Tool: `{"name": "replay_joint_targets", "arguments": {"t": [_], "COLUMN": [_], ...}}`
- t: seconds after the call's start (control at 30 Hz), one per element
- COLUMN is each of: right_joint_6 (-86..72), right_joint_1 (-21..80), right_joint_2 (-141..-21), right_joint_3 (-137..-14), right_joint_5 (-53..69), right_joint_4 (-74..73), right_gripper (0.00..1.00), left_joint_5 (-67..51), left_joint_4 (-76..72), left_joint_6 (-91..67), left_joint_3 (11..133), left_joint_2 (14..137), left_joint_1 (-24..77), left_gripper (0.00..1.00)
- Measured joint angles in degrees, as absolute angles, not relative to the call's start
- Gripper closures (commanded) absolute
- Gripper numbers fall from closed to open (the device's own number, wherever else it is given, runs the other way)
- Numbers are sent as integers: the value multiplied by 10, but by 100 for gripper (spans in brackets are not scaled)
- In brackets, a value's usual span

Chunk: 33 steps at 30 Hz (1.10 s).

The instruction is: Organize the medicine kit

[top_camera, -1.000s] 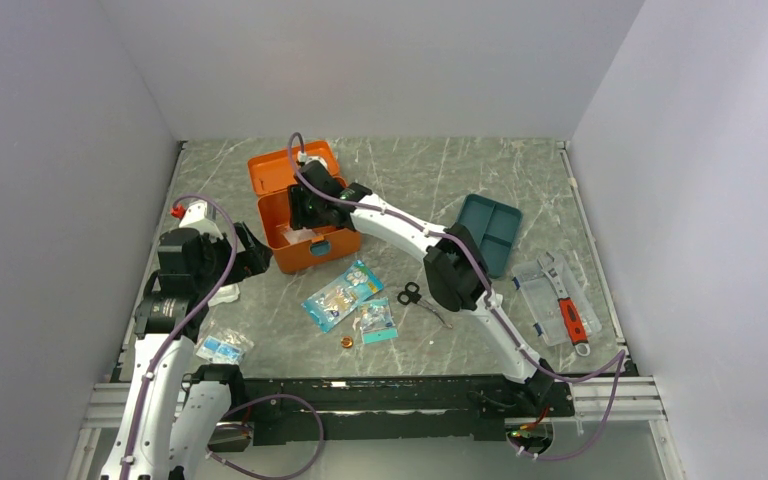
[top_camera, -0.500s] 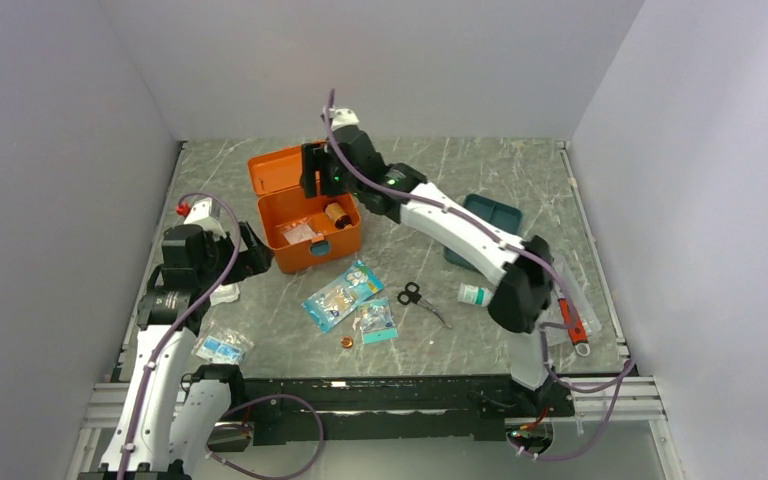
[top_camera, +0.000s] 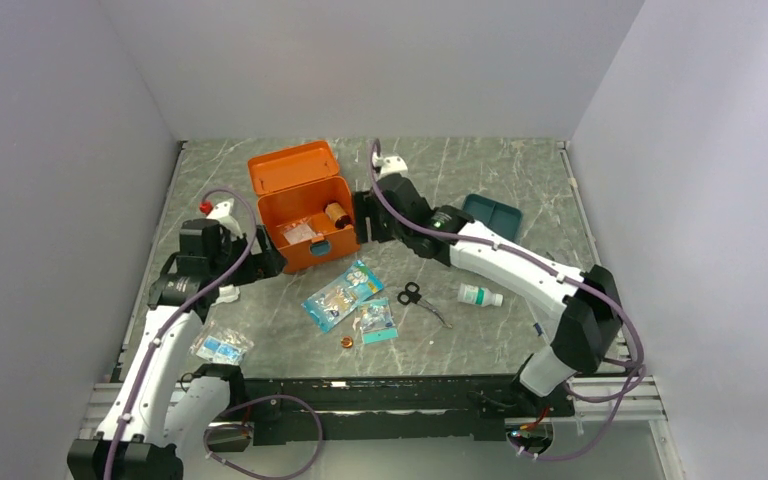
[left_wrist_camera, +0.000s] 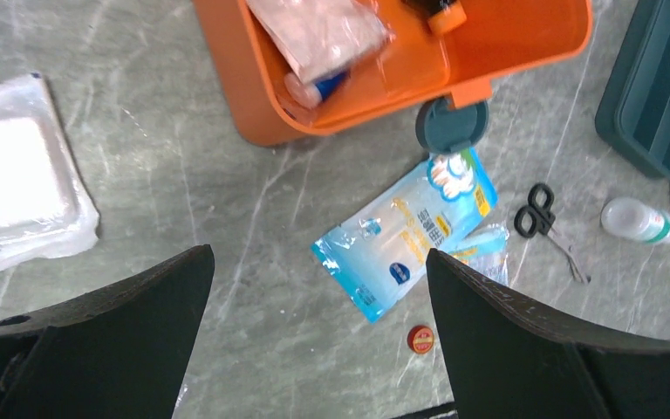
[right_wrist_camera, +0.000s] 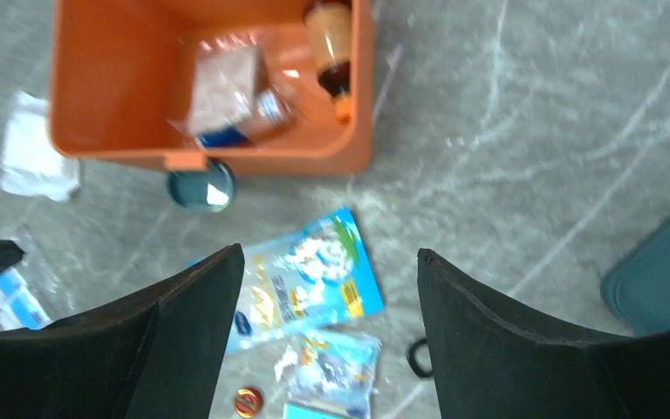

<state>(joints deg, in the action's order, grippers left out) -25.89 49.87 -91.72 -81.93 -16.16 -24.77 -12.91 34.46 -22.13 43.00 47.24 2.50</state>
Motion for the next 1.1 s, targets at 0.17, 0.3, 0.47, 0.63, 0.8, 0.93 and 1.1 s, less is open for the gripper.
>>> {"name": "replay_joint_targets", "arguments": {"t": [0.17, 0.3, 0.47, 0.63, 0.8, 0.93, 1.1], "right_joint_6": [-287, -315, -345, -367, -385, -400, -416], "right_joint_1": [499, 499, 500, 511, 527, 536, 540], "right_joint_2": [-871, -854, -853, -857, -878, -897, -912], "right_joint_3": [-716, -641, -569, -541, -536, -536, -529], "right_joint_5": [-156, -142, -114, -97, -89, -88, -88], "right_joint_4": [-249, -241, -225, -208, -188, -180, -177], "right_gripper": [24, 25, 27, 28, 30, 34, 38], "left_joint_5": [-115, -100, -95, -90, -87, -87, -87], "left_joint_4": [355, 362, 386, 401, 402, 402, 402], "left_joint_6": [-221, -222, -222, -221, -221, -221, -221], "left_joint_3": [430, 430, 430, 430, 430, 430, 430], "left_joint_2": [481, 481, 477, 461, 451, 454, 452], "left_joint_1": [75, 117, 131, 131, 131, 131, 131], "left_gripper": [1, 1, 1, 1, 1, 1, 1]}}
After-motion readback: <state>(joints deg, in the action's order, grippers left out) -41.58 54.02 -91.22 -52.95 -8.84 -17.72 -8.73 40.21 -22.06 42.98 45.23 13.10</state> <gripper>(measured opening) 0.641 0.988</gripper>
